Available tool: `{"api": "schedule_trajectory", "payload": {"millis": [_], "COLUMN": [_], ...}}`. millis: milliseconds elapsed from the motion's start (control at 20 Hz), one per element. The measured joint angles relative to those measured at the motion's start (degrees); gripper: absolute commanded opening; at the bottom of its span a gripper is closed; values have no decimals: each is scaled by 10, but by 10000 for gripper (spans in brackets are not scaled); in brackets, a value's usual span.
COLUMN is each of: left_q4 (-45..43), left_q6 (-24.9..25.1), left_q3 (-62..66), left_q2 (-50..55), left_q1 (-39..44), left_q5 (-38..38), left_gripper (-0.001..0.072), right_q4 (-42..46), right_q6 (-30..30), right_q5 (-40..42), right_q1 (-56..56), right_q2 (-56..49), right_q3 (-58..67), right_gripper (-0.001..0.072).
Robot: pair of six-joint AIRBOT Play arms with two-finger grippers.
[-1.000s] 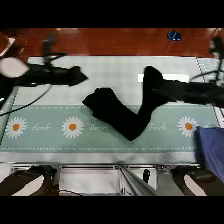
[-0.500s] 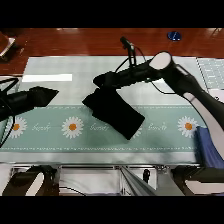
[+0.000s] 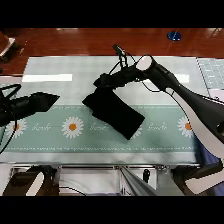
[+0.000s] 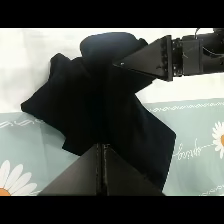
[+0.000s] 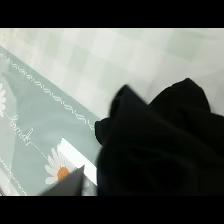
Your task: Fold the shirts.
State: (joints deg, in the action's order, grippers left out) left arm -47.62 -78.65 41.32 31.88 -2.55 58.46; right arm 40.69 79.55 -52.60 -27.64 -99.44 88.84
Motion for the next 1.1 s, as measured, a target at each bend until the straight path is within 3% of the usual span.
{"api": "schedule_trajectory", "payload": {"millis": [150,300,450,550,700,800,950,1100], "left_q4": [0,0,0,0,0,0,0,0], "left_q6": [0,-1,-2,-2,-2,-2,-2,-2], "left_q3": [0,0,0,0,0,0,0,0], "left_q2": [0,0,0,0,0,0,0,6], "left_q1": [0,0,0,0,0,0,0,0], "left_q5": [-7,-10,-9,-8,-8,-8,-8,-9], "left_gripper": [25,25,25,25,25,25,25,25], "right_q4": [1,24,130,228,343,363,315,221], "right_q6": [5,23,56,93,193,273,356,356], "right_q5": [-34,-122,-205,-217,-166,-100,11,94], "right_q1": [3,46,96,120,143,148,150,151], "right_q2": [-3,33,132,234,412,516,598,592], "right_q3": [3,3,-19,-80,-255,-396,-576,-676], "right_gripper": [405,405,405,406,405,405,405,405]}}
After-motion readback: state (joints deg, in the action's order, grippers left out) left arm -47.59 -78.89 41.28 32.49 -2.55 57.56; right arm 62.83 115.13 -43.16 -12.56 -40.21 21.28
